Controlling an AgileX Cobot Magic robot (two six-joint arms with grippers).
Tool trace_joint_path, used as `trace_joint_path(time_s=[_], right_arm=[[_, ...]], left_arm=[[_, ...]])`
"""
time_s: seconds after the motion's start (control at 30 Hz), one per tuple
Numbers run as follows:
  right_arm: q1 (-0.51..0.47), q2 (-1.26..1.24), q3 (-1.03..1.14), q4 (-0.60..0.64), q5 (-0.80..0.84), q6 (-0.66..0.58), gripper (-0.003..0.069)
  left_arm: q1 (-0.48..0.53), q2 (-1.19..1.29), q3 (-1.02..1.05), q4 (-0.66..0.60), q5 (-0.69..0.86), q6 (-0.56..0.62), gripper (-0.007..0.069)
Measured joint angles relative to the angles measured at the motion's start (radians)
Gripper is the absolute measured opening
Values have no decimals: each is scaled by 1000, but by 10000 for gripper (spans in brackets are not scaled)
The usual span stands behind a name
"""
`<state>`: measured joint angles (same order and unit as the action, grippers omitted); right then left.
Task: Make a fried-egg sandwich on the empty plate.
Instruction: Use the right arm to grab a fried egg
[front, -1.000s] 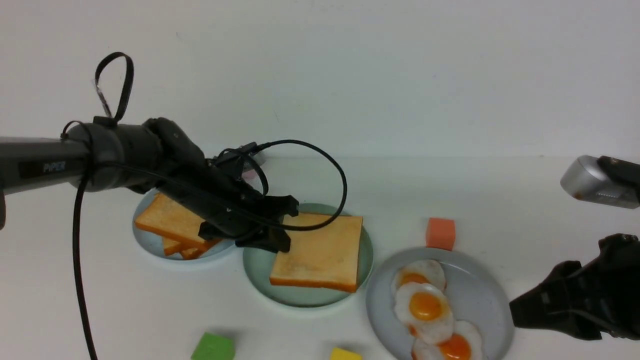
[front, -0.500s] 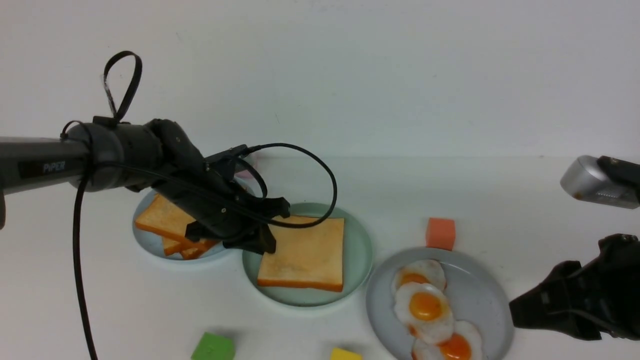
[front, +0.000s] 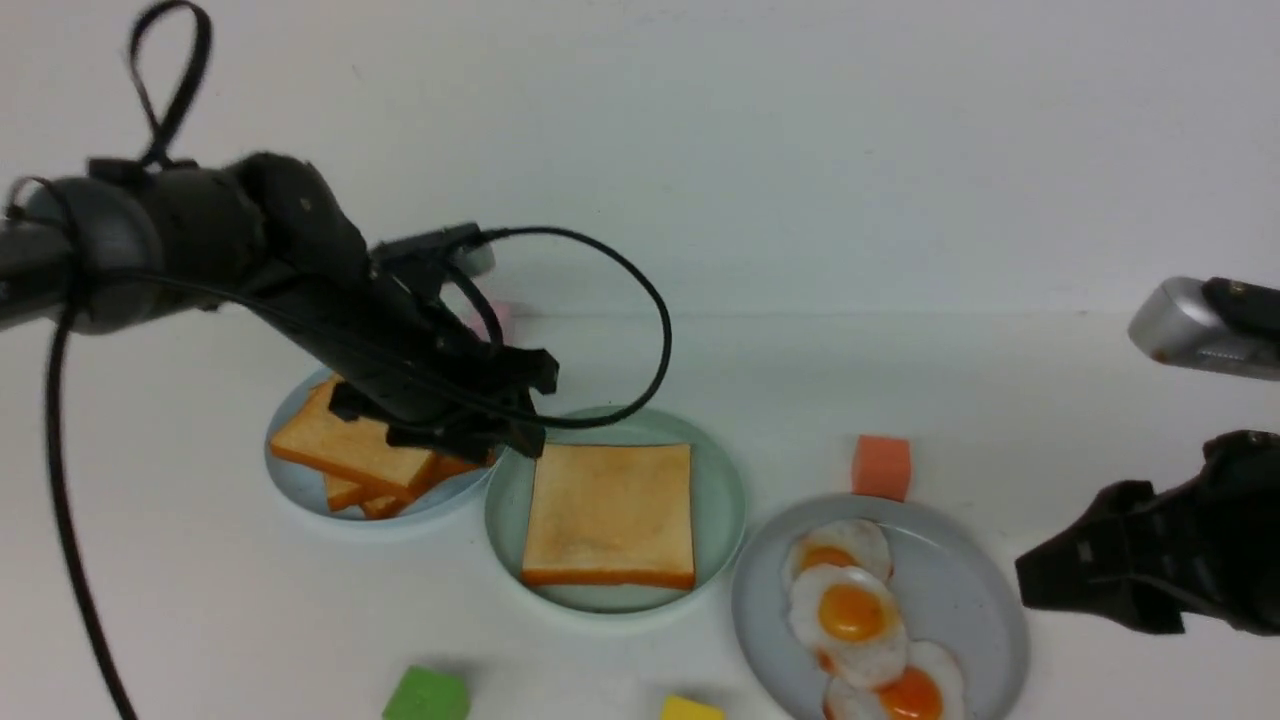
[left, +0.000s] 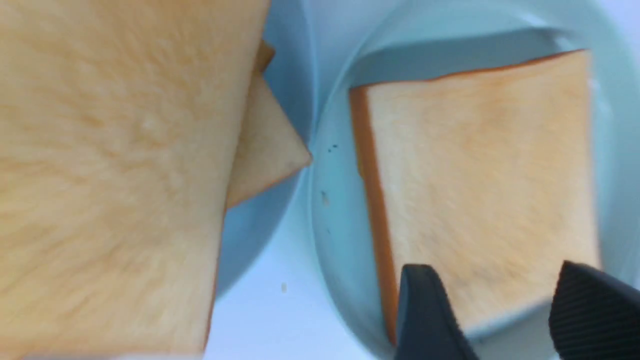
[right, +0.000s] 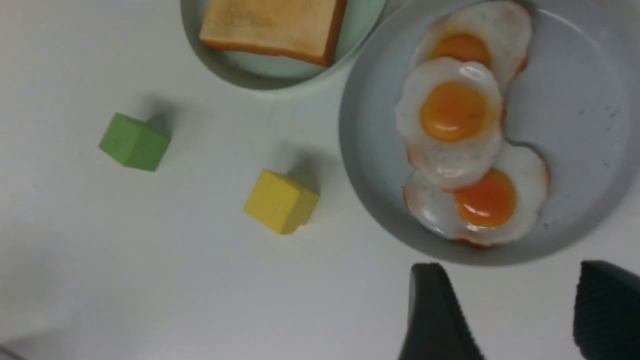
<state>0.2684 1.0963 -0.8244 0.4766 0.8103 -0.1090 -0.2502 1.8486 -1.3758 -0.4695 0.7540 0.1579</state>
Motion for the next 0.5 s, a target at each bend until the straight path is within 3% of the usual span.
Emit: trace_joint_path(time_s=[0.13,0.4,0.5], right_arm=[[0,64,0,33,-46,0,397],[0,168,-3,41,-203,0,384],[-16,248,-5,54,-204,-10,383]], left_arm=[[0,-105,0,28,81,-8,331],[-2,-345,88,-68,237,15,41],[-38,-434,169,-41,237,30,-13]])
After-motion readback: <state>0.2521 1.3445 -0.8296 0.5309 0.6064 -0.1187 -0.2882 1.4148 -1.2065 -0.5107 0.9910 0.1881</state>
